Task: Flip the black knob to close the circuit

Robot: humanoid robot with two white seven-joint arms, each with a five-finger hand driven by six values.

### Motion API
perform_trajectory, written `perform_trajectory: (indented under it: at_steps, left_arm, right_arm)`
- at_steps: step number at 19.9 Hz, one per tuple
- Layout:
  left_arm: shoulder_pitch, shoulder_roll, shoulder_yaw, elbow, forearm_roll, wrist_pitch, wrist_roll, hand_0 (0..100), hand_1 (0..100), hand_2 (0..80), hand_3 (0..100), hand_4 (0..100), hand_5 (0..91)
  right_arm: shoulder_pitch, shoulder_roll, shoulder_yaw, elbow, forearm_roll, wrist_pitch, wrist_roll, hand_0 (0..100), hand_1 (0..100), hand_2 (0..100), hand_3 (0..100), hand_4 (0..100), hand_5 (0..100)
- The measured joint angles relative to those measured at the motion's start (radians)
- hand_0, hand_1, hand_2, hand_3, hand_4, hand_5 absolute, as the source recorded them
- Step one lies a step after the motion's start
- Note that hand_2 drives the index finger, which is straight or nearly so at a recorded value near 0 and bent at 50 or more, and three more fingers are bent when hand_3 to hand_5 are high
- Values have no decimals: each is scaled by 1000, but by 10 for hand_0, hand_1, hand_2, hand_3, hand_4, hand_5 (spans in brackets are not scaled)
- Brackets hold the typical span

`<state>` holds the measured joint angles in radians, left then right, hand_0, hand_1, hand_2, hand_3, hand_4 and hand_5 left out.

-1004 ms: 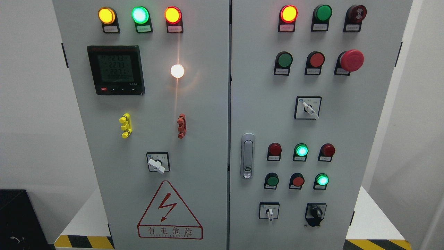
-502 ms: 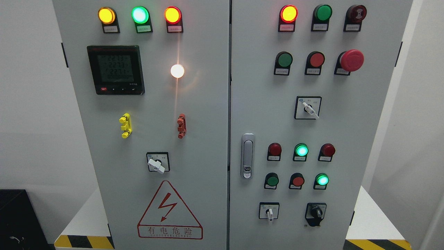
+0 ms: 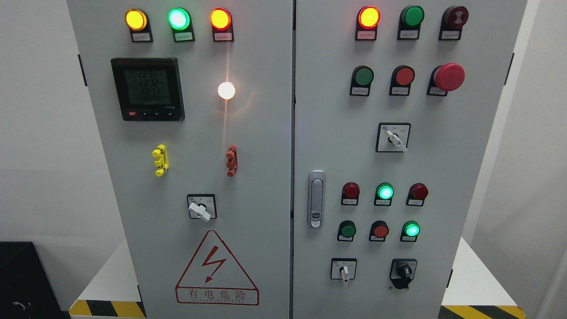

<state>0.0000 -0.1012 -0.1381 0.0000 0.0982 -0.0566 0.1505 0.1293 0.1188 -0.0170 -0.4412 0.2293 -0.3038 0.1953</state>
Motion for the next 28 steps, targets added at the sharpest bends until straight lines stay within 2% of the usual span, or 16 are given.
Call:
perform_trajectory:
  at_steps: [5, 10, 15, 18, 22, 25, 28]
  left_arm:
    - [0, 0, 0, 0, 0, 0, 0, 120, 556, 0, 0, 0, 0]
    - [0, 0, 0, 0, 0, 0, 0, 120, 556, 0, 0, 0, 0]
    - [0, 0, 0, 0, 0, 0, 0, 120, 556, 0, 0, 0, 0]
    - [0, 0, 0, 0, 0, 0, 0, 120, 556, 0, 0, 0, 0]
    - [0, 0, 0, 0, 0, 0, 0, 120, 556, 0, 0, 0, 0]
    - [0, 0, 0, 0, 0, 0, 0, 120, 556, 0, 0, 0, 0]
    - [0, 0, 0, 0, 0, 0, 0, 120, 556, 0, 0, 0, 0]
  right_arm:
    - [9, 0, -31, -120, 139, 3, -24, 0, 61, 219, 373, 322, 163]
    - [12, 1, -50, -260, 245, 22, -31, 0, 68, 251, 440, 391, 301]
    - [13, 1, -61, -402, 306, 50, -33, 0, 66, 299, 535, 485, 427]
    - [13, 1, -64, -481, 338, 62, -54, 0, 66, 343, 612, 548, 496]
    - [13, 1, -67, -578, 385, 71, -70, 0, 67, 379, 653, 581, 544]
    - [6, 1, -67, -642, 427, 72, -103, 0, 67, 449, 708, 628, 618]
    - [-11, 1, -67, -692, 490, 72, -165, 0, 75, 519, 779, 683, 714]
